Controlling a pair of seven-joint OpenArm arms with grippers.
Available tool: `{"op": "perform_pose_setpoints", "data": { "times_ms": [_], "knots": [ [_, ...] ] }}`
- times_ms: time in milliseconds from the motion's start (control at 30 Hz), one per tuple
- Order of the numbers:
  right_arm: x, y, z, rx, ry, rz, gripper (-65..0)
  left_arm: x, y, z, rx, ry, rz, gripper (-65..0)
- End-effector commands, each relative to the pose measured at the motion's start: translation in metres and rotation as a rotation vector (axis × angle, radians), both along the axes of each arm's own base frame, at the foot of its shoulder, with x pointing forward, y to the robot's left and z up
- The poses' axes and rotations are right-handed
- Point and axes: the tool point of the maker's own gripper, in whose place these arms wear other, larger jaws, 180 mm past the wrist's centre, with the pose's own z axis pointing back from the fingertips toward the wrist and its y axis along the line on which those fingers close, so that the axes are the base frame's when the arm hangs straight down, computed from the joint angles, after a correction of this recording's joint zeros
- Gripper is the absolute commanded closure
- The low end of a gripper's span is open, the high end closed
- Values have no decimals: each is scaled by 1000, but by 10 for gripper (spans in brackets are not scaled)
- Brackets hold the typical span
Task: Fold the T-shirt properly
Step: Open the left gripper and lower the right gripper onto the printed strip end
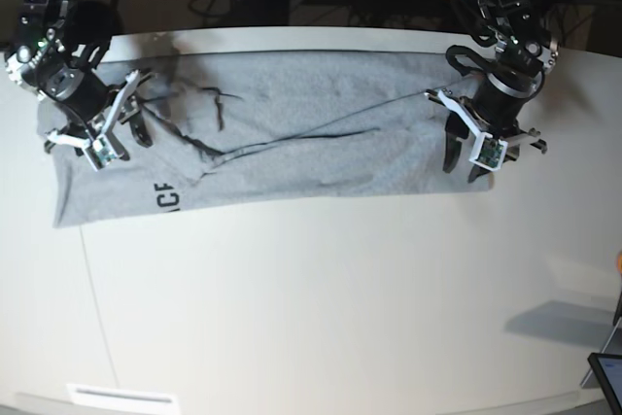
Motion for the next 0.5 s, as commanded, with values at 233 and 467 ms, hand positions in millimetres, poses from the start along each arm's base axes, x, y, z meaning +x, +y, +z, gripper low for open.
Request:
{"op": "perform_pose_setpoints", "data": {
  "times_ms": [233,467],
  "knots": [
    [13,-15,4,-152,-87,-54,-216,-14,-9,-5,-33,5,-3,-225],
    [28,33,7,-180,-90,143,-216,-12,-2,-1,-19,-7,10,-225]
  ]
}}
